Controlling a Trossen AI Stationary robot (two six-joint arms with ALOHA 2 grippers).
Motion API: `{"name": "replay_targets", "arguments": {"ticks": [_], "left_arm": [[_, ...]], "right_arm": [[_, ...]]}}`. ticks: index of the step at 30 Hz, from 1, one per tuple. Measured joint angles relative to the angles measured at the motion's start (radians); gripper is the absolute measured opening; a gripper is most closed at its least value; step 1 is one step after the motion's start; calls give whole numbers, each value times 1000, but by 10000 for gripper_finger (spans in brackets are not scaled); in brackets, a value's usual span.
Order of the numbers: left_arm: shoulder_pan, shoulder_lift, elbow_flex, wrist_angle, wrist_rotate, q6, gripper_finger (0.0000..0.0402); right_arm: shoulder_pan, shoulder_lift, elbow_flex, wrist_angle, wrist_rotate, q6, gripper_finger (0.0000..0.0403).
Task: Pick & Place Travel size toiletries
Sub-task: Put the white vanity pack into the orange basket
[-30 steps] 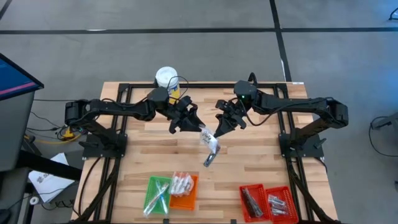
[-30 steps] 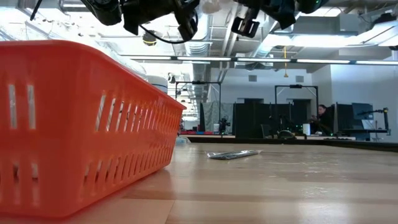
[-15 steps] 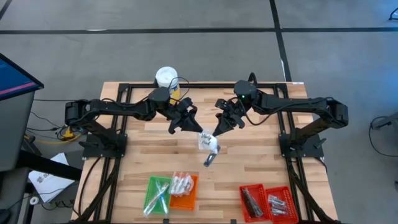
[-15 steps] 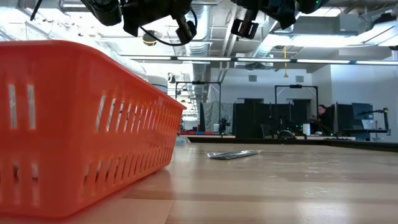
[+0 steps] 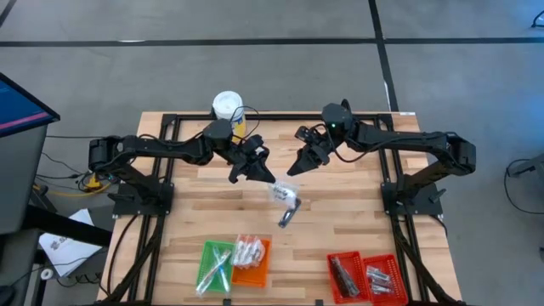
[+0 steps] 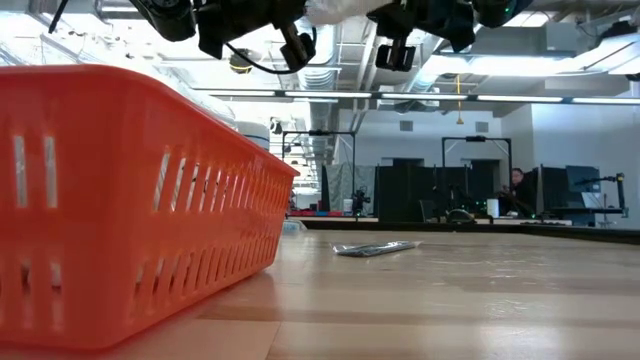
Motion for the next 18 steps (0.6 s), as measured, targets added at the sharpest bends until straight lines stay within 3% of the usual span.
{"name": "replay_targets", "arguments": {"ticks": [8, 12, 18], "left_arm": [[0, -8, 0, -13, -37, -25, 0], [6, -68, 0, -103, -131, -14, 0], [29, -252, 0, -364, -341, 76, 0]], "right_arm": [[-5, 0, 0, 0, 2, -2, 254], [-30, 0, 0, 0, 51, -2, 270], [-85, 0, 0, 0, 185, 0, 270]]}}
